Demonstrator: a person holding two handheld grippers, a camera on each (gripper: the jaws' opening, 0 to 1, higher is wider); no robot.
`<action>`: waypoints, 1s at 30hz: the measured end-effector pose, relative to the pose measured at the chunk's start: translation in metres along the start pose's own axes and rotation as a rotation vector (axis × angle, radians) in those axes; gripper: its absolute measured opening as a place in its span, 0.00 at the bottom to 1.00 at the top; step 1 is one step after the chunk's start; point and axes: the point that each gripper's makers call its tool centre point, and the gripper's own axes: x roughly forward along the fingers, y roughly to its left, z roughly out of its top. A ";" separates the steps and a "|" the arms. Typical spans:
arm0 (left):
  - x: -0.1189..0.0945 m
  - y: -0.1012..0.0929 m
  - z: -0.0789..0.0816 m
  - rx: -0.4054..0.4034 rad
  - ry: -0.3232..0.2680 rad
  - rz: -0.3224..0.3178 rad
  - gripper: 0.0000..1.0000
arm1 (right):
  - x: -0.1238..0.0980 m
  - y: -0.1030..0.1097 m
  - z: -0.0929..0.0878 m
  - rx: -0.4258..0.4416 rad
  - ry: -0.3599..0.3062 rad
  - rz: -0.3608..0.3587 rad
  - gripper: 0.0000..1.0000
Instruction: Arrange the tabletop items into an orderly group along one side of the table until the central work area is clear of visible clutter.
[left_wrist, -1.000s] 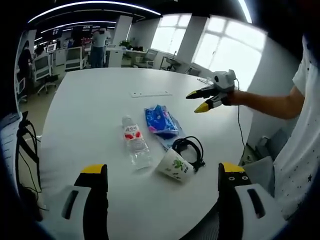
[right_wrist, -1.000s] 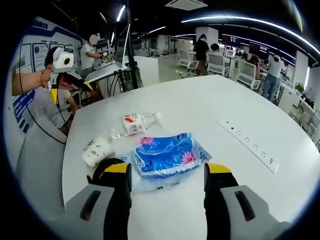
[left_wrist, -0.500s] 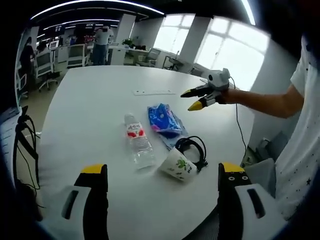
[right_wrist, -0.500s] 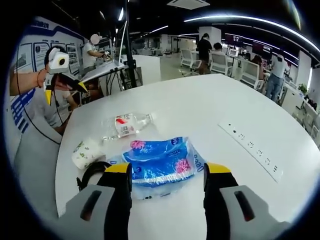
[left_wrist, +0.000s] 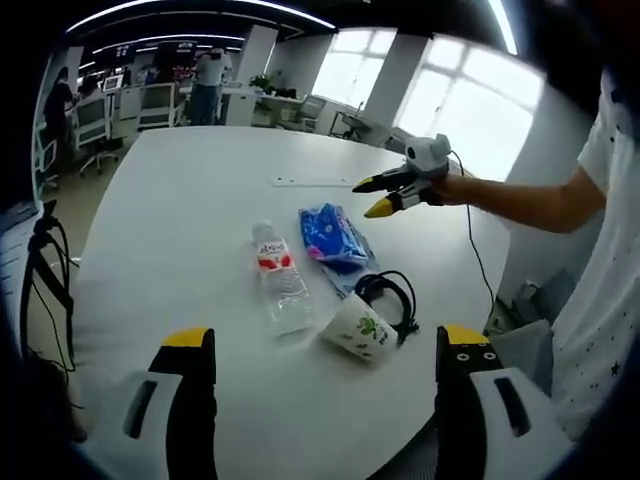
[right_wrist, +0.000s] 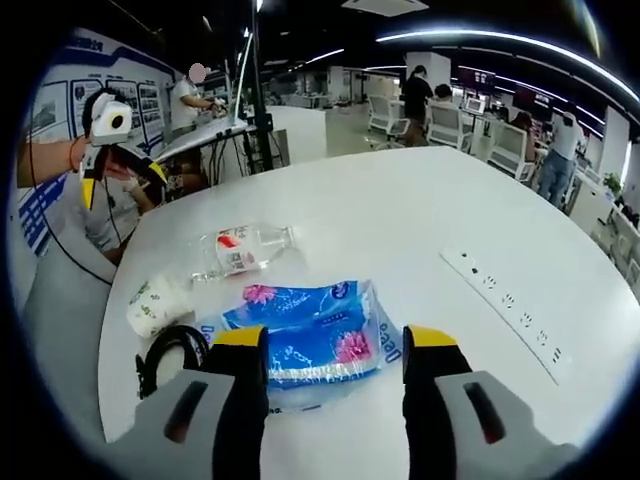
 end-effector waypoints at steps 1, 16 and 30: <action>0.000 0.000 0.000 -0.002 0.000 0.000 0.94 | 0.002 -0.001 -0.001 -0.003 0.007 0.001 0.51; 0.003 0.002 -0.009 -0.032 0.005 0.011 0.93 | 0.018 -0.010 -0.011 -0.008 0.019 0.016 0.37; 0.005 0.006 -0.011 -0.056 0.000 0.017 0.93 | 0.033 -0.020 -0.017 -0.018 0.038 0.023 0.23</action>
